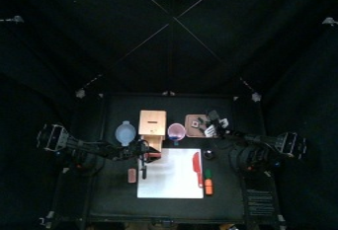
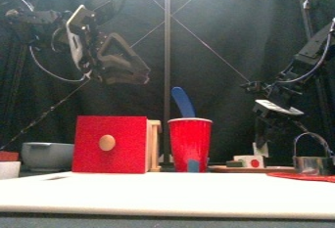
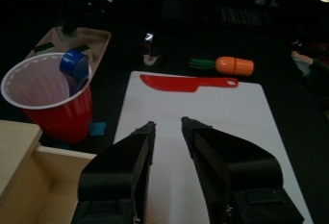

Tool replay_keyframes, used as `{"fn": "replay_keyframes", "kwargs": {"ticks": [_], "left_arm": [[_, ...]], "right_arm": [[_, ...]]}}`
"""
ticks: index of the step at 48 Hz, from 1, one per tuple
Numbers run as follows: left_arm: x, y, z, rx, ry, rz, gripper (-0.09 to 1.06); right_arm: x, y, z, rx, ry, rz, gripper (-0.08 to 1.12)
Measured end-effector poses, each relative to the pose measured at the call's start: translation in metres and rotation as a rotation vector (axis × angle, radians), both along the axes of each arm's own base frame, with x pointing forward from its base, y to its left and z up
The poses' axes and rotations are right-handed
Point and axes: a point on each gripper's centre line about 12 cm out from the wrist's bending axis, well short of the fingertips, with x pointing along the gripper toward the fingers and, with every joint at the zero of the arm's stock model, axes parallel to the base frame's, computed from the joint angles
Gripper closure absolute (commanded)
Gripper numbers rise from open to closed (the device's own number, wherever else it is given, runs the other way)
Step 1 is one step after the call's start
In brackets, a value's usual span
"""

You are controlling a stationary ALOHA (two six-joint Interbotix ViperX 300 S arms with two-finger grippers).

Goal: Place sushi on board then cut the sushi with the knife then place the pieces on the plate
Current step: Place the 4 sushi pieces on the plate

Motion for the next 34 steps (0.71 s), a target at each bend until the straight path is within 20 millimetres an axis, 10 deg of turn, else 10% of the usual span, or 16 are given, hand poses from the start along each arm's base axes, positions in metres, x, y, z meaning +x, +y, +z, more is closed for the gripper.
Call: {"fn": "replay_keyframes", "kwargs": {"ticks": [18, 34], "left_arm": [[0.0, 0.0, 0.001, 0.001, -0.002, -0.001, 0.26], [0.0, 0.0, 0.001, -0.007, 0.0, 0.004, 0.26]], "right_arm": [[0.004, 0.002, 0.007, 0.007, -0.035, -0.018, 0.05], [0.041, 0.051, 0.085, -0.039, -0.323, 0.178, 0.05]]}}
